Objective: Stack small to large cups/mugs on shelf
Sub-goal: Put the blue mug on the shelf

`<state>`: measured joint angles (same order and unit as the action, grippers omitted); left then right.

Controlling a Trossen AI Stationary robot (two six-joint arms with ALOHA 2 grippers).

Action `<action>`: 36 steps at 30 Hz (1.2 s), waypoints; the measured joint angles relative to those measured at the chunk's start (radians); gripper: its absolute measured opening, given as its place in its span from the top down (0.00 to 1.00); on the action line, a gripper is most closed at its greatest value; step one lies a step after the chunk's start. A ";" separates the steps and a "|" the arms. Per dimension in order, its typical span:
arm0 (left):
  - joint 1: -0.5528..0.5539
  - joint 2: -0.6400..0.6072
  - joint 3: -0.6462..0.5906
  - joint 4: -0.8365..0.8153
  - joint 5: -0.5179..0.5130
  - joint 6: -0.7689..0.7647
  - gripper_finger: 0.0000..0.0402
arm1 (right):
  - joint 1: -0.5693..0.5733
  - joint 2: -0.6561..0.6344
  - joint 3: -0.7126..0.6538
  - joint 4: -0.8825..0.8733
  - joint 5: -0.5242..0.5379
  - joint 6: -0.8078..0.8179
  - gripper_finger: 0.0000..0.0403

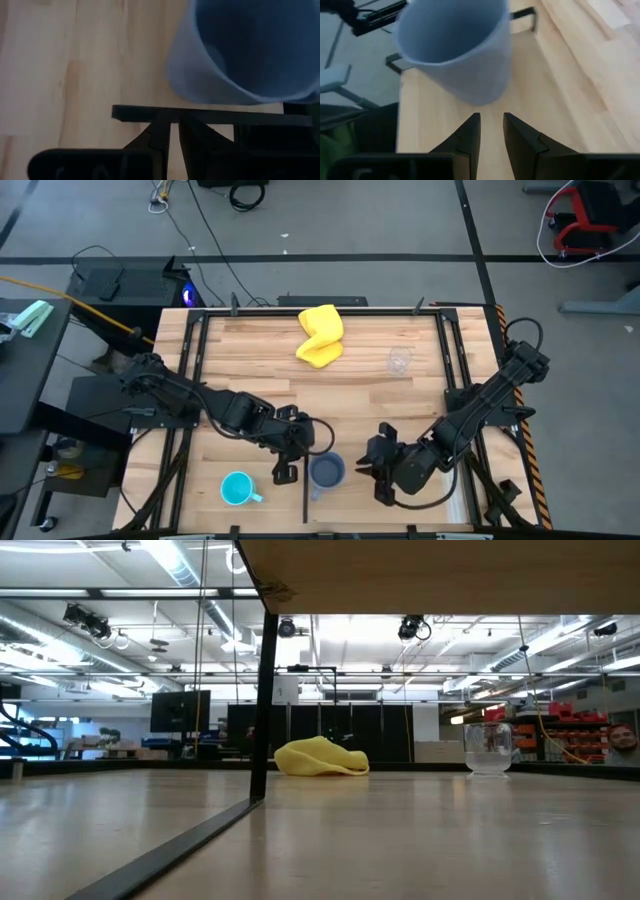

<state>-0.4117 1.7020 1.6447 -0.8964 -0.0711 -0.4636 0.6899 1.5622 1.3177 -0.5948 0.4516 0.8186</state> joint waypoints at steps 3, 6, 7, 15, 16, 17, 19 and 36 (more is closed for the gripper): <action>-0.004 0.000 0.000 0.032 0.015 0.004 0.89 | 0.000 0.010 0.000 0.030 -0.021 -0.027 0.77; -0.007 0.000 0.000 0.055 0.027 0.007 0.89 | -0.001 0.021 0.000 0.080 -0.048 -0.069 0.77; -0.007 0.000 0.001 0.062 0.030 0.011 0.90 | -0.001 0.024 0.000 0.102 -0.056 -0.085 0.77; -0.012 0.000 0.000 0.082 0.061 0.016 0.91 | -0.008 0.029 0.000 0.134 -0.060 -0.131 0.77; -0.013 0.000 0.000 0.086 0.070 0.016 0.91 | -0.008 0.028 0.000 0.136 -0.061 -0.139 0.77; -0.013 0.000 0.000 0.093 0.076 0.016 0.90 | -0.010 0.028 0.000 0.141 -0.061 -0.145 0.77; -0.017 0.000 0.000 0.108 0.085 0.015 0.90 | -0.015 0.028 0.000 0.147 -0.063 -0.154 0.77; -0.018 0.015 0.000 0.152 0.144 0.023 0.92 | -0.028 0.027 0.000 0.109 -0.064 -0.144 0.77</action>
<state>-0.4301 1.7172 1.6451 -0.7440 0.0730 -0.4402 0.6619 1.5890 1.3174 -0.4855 0.3880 0.6748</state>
